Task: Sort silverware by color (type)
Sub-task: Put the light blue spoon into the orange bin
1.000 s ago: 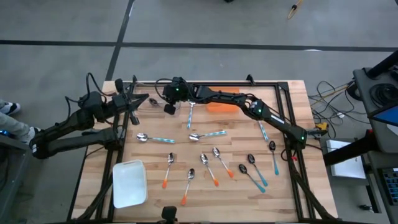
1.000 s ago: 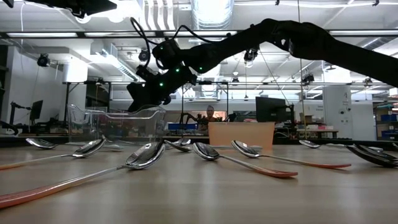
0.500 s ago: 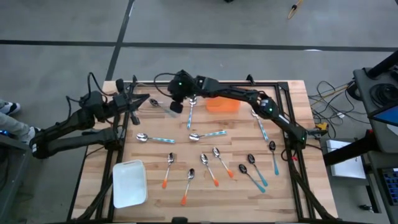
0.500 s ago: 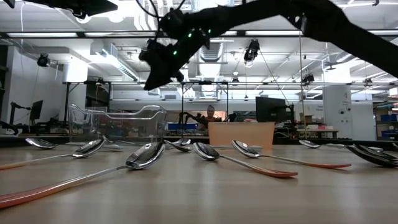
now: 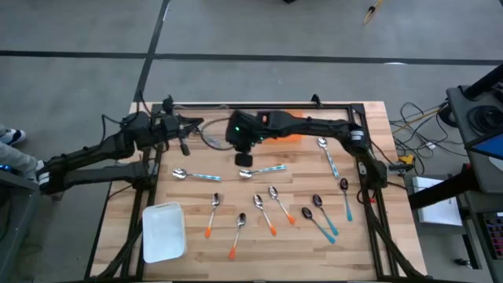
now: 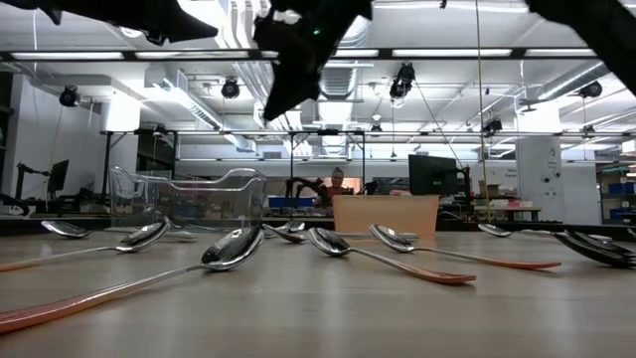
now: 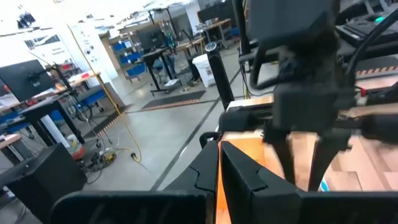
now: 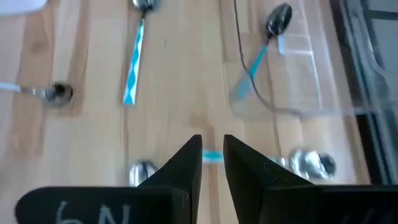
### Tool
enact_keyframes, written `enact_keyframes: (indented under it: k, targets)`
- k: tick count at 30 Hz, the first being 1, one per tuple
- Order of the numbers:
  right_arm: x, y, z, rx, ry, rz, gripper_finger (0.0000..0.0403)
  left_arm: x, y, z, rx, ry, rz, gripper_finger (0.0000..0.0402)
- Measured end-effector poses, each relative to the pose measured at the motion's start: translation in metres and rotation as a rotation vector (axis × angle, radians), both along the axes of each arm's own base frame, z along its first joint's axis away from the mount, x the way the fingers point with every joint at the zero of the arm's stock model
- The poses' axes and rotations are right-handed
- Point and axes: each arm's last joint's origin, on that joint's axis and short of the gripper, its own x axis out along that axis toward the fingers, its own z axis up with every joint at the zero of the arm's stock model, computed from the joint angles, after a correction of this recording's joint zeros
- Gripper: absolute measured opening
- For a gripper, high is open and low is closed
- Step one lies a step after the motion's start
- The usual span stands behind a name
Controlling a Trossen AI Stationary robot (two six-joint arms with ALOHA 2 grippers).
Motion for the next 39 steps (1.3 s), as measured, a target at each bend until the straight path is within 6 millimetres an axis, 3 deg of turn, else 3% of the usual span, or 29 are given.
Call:
enact_keyframes:
  k: [12, 26, 39]
  targets:
    - [-0.075, 0.024, -0.015, 0.024, -0.139, -0.032, 0.0059, 0.025, 0.010, -0.017, -0.217, 0.111, 0.020, 0.0000]
    - [-0.130, 0.037, -0.048, 0.103, -0.317, -0.106, 0.0059, 0.046, 0.018, -0.017, -0.549, 0.371, 0.118, 0.0000]
    - [-0.161, 0.041, -0.080, 0.235, -0.094, -0.268, 0.0059, 0.079, 0.014, -0.022, -0.616, 0.487, 0.036, 0.0000]
